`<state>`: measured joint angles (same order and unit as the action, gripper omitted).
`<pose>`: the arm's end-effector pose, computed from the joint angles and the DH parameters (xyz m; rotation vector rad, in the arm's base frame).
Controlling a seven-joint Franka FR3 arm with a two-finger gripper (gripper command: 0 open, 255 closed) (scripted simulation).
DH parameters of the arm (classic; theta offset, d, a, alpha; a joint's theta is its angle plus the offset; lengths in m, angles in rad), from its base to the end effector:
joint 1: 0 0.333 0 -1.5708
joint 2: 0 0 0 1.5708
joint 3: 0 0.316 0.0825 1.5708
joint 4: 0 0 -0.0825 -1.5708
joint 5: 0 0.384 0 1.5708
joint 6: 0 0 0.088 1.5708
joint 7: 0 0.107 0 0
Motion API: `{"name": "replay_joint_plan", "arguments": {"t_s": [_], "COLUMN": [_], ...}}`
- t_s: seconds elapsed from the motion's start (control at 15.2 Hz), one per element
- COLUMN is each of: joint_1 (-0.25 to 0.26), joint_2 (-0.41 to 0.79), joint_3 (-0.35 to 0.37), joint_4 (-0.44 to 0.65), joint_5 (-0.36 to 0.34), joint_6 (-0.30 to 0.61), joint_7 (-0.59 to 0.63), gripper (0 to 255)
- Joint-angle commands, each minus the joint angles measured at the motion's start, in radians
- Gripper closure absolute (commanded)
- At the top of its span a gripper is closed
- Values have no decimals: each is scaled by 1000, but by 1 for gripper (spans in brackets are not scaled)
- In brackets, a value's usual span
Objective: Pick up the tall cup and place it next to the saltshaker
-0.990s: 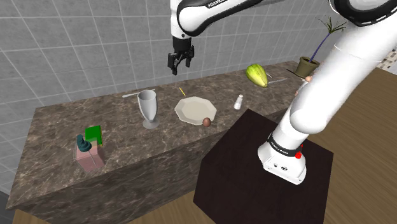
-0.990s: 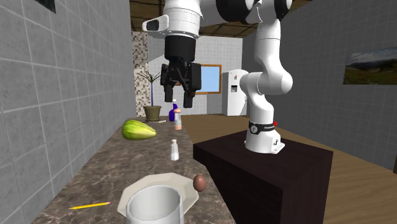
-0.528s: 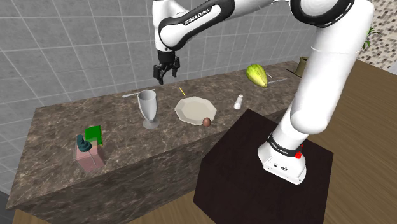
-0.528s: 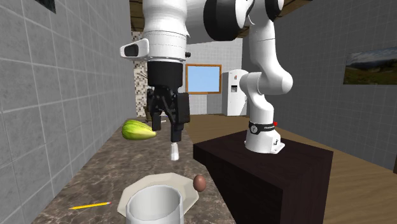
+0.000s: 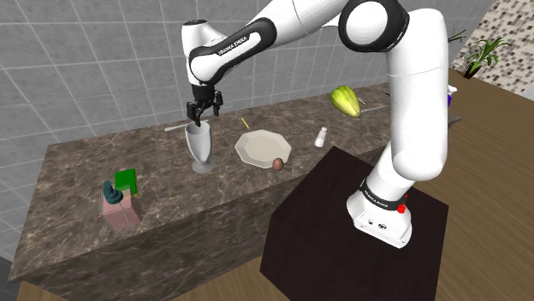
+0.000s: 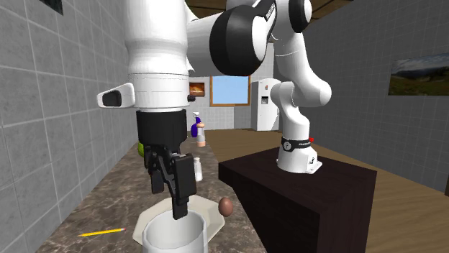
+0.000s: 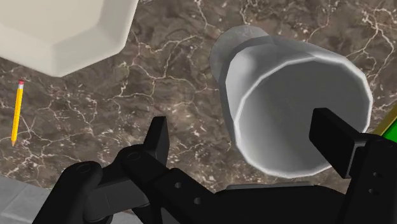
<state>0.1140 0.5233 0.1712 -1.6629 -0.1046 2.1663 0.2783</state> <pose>0.6540 0.1739 0.3067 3.1369 0.0692 -0.0162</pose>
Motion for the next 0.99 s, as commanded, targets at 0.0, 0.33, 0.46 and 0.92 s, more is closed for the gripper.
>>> {"name": "replay_joint_plan", "arguments": {"t_s": [0.0, 0.33, 0.46, 0.92], "joint_1": [3, 6, 7, 7], "joint_2": [34, 69, 81, 81], "joint_3": [-2, -6, -8, -8], "joint_4": [23, 9, 5, 6], "joint_5": [-2, -9, -12, -12], "joint_6": [9, 59, 74, 73], "joint_7": [2, 6, 8, 8], "gripper": [0, 0, 0, 0]}}
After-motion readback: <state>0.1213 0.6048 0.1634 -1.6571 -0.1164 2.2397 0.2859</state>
